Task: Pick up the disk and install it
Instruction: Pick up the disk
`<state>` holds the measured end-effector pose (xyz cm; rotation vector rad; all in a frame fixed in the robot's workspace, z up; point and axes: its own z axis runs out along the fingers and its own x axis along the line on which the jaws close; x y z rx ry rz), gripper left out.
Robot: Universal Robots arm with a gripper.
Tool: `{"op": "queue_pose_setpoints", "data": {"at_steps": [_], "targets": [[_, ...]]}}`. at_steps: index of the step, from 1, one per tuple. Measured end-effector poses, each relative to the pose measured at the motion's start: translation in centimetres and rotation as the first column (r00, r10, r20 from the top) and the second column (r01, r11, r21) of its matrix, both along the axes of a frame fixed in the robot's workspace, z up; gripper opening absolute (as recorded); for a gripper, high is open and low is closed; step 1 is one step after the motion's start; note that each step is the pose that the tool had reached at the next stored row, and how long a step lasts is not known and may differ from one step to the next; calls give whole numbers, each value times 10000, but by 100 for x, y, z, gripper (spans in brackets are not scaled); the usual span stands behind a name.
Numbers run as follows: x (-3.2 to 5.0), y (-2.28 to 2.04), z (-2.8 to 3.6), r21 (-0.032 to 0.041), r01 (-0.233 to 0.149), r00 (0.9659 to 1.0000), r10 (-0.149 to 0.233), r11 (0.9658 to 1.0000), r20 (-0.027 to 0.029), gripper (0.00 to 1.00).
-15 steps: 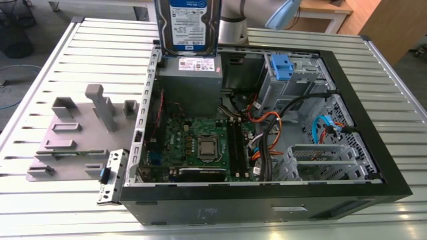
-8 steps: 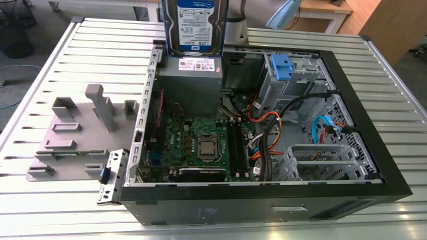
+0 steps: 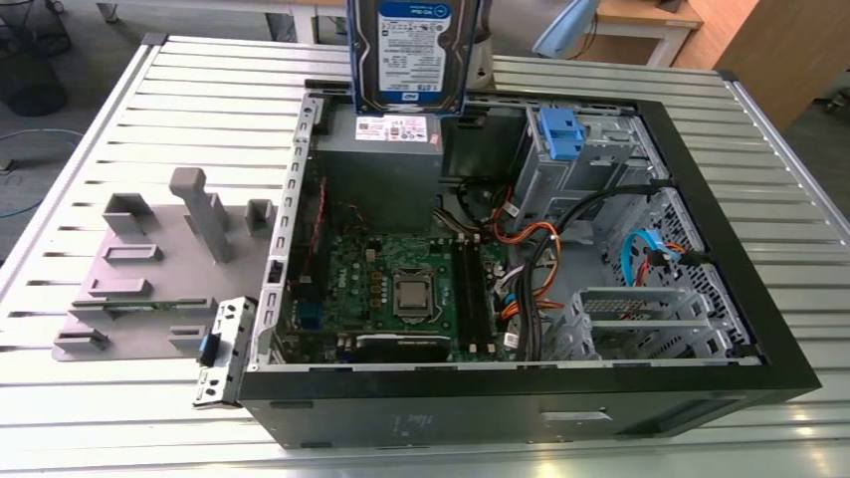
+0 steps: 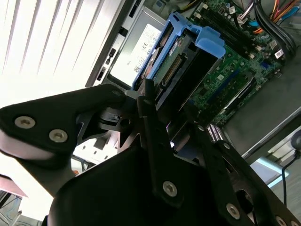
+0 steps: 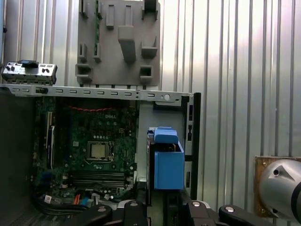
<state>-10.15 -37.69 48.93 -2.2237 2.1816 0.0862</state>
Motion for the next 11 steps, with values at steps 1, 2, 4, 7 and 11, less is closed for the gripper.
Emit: {"op": "queue_pose_setpoints", "data": {"at_steps": [1,2,4,7,11], "targets": [[17,0,0,0,0,10000,0,10000,0,35],[34,0,-1,0,-1,10000,1,10000,0,35],[67,1,-1,0,0,10000,0,10000,0,35],[111,2,-2,0,1,10000,-1,10000,0,35],[171,4,-2,-1,0,10000,0,10000,0,35]]}}
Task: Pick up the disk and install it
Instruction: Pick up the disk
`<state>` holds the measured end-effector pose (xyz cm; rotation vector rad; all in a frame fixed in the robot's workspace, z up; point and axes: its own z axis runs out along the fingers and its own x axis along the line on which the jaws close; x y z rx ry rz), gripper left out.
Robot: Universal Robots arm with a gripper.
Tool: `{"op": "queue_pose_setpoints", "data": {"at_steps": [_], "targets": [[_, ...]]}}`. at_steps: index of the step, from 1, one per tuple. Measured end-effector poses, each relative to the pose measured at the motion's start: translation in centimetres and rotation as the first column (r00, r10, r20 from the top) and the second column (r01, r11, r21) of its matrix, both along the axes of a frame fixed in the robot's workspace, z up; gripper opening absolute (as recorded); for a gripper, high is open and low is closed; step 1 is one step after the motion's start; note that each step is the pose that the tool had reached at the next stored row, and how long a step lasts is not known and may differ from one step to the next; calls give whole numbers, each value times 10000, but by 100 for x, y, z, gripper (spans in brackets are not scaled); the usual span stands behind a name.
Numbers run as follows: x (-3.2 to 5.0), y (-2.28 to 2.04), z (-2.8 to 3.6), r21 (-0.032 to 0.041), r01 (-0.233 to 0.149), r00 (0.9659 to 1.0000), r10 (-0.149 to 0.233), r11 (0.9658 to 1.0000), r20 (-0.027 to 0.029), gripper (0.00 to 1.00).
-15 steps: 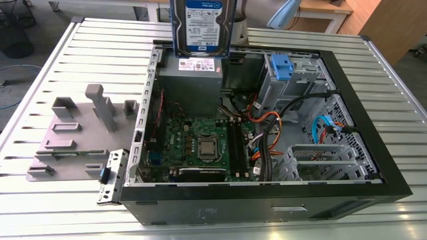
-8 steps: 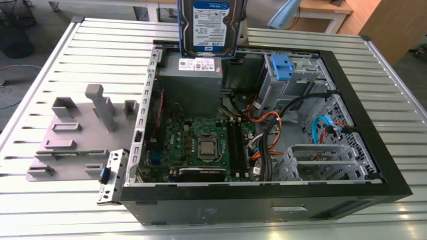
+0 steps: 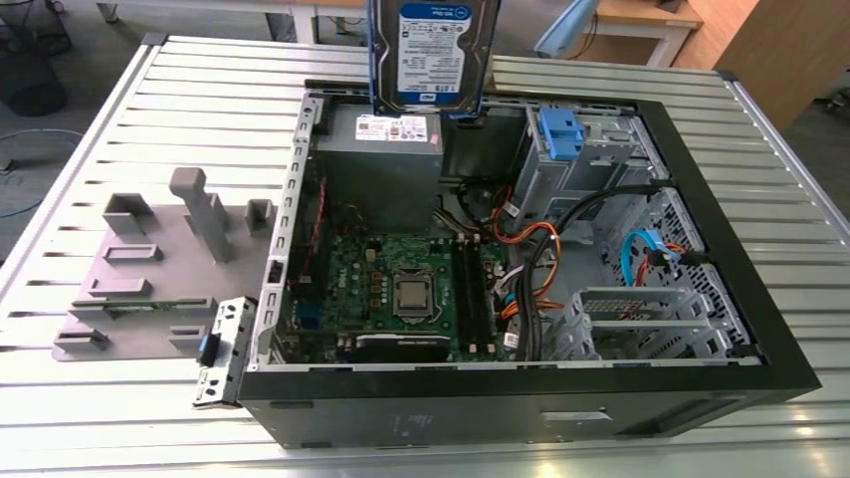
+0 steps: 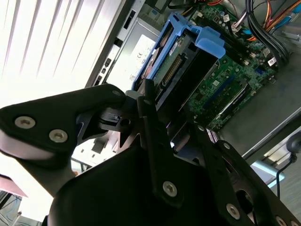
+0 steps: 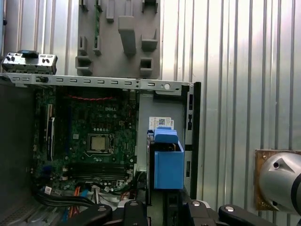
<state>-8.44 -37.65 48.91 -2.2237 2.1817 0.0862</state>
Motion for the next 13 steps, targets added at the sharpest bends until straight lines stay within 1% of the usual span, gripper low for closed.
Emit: {"op": "queue_pose_setpoints", "data": {"at_steps": [13], "targets": [[208,4,-2,1,1,10000,-1,10000,0,35]]}}
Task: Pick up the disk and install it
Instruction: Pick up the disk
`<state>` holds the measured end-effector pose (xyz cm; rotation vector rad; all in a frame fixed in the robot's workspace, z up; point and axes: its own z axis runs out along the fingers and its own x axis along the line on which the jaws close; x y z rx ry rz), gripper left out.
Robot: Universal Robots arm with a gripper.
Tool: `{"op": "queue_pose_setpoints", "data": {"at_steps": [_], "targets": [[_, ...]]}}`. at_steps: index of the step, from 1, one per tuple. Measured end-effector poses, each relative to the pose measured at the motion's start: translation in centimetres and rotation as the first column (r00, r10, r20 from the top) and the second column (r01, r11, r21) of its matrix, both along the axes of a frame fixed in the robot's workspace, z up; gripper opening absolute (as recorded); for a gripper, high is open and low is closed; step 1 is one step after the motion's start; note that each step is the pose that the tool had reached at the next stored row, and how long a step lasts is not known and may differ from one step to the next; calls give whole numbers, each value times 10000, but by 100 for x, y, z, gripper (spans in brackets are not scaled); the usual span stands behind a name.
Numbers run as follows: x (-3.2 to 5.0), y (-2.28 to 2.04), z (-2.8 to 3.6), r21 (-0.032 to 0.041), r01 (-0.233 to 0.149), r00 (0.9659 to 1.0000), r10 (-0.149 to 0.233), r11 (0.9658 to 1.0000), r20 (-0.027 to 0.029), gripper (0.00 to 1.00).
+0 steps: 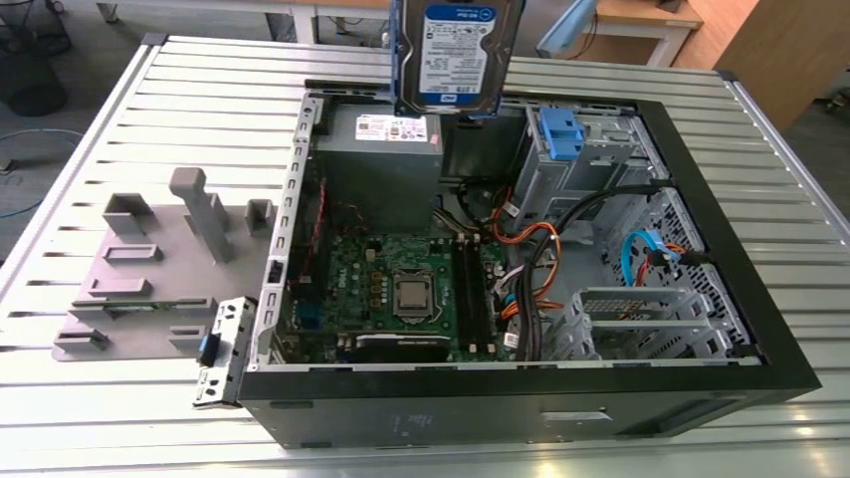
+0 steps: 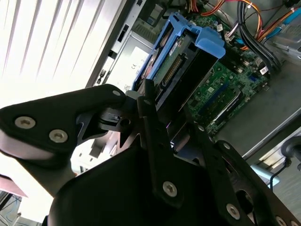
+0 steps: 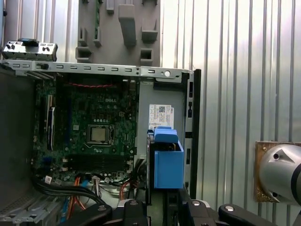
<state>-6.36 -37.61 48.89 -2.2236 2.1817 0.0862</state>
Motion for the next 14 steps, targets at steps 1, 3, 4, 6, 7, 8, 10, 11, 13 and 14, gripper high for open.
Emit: {"op": "queue_pose_setpoints", "data": {"at_steps": [1,3,4,6,7,8,10,11,13,14], "targets": [[16,0,0,0,0,10000,0,10000,0,35],[46,1,0,0,-1,10000,1,10000,0,35],[60,1,-1,0,-1,10000,1,10000,0,35],[90,2,-1,0,-2,10000,2,10000,0,35],[104,3,-1,1,-1,10000,1,10000,0,35],[118,3,-1,0,-1,10000,1,10000,0,35],[146,4,-2,0,0,10000,0,10000,0,35],[160,4,-2,0,-1,10000,1,10000,0,35],[182,4,-2,0,-1,10000,1,10000,0,35],[189,5,-2,0,-1,10000,1,10000,0,35]]}}
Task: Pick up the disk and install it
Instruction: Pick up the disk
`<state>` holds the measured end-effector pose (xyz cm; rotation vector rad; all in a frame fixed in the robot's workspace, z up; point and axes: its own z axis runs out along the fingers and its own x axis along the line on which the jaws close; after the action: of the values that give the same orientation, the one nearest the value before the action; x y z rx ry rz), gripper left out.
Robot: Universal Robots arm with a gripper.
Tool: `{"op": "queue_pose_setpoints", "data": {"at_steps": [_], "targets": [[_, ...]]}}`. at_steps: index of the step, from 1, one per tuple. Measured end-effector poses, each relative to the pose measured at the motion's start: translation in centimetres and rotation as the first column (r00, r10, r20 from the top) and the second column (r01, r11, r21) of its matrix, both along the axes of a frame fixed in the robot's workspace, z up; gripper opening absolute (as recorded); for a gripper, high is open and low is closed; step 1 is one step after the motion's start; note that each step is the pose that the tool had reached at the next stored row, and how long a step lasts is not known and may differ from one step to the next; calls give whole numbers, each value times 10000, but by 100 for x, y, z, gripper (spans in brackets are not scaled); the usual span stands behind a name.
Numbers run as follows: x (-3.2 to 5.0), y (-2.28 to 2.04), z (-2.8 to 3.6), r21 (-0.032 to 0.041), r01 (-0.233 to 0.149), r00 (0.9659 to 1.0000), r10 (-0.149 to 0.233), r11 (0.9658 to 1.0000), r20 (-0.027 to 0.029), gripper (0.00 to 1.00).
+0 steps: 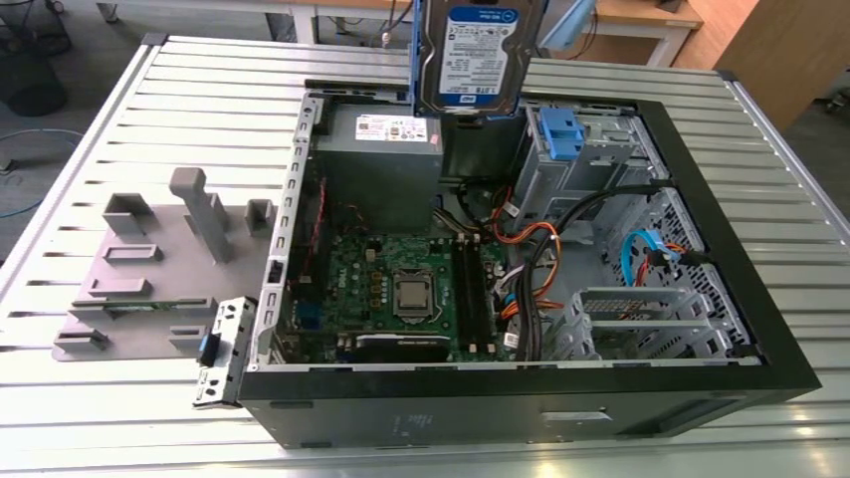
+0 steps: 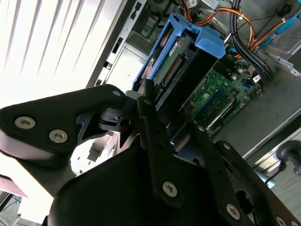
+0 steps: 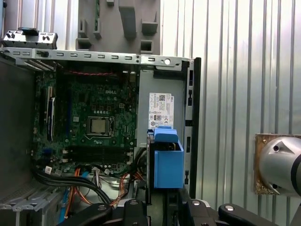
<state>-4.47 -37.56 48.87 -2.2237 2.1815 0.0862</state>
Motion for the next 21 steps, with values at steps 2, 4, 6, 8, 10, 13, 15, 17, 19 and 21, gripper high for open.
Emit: {"op": "queue_pose_setpoints", "data": {"at_steps": [2,4,6,8,10,13,15,17,19,21], "targets": [[12,0,0,0,0,10000,0,10000,0,35],[19,1,0,1,1,10000,-1,10000,0,35],[27,1,0,0,-1,10000,1,10000,0,35],[35,1,0,1,0,10000,0,10000,0,35],[43,2,0,1,0,10000,0,10000,0,35],[49,2,0,0,1,10000,-1,10000,0,35],[50,2,0,1,1,10000,-1,10000,0,35],[51,2,0,0,0,10000,0,10000,0,35],[51,2,0,0,0,10000,0,10000,0,35],[52,0,0,1,0,10000,0,10000,0,35]]}}
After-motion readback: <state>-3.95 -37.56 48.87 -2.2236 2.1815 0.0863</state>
